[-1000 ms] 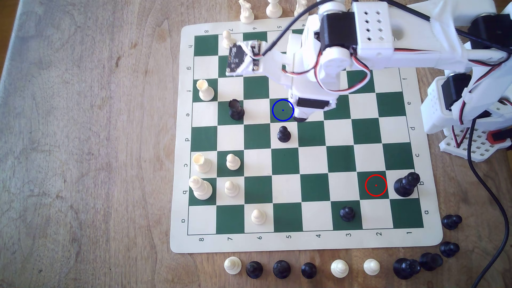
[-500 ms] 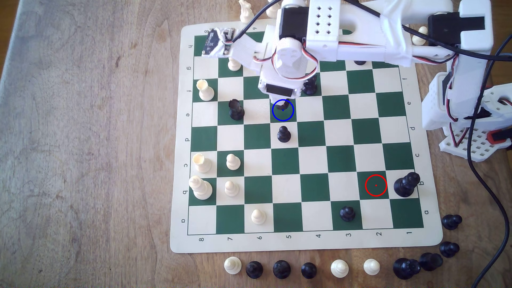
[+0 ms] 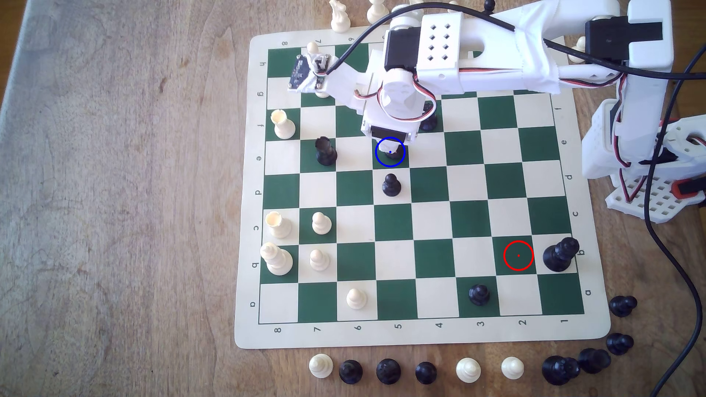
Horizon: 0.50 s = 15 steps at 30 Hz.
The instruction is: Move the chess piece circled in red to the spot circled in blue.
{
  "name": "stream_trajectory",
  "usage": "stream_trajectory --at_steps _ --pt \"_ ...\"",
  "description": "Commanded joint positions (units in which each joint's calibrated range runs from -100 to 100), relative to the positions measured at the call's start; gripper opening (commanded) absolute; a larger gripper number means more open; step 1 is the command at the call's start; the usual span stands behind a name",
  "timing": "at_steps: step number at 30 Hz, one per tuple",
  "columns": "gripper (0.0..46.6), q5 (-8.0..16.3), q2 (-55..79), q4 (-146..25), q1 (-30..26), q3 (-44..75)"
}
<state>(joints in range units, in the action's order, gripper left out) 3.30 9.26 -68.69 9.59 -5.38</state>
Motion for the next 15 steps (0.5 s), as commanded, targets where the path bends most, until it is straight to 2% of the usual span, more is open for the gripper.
stream_trajectory --at_steps 1,15 --pt "0.4 -0.1 -2.6 0.7 -0.2 1.2" --pt "0.4 0.1 -0.3 2.3 -1.6 0.7"
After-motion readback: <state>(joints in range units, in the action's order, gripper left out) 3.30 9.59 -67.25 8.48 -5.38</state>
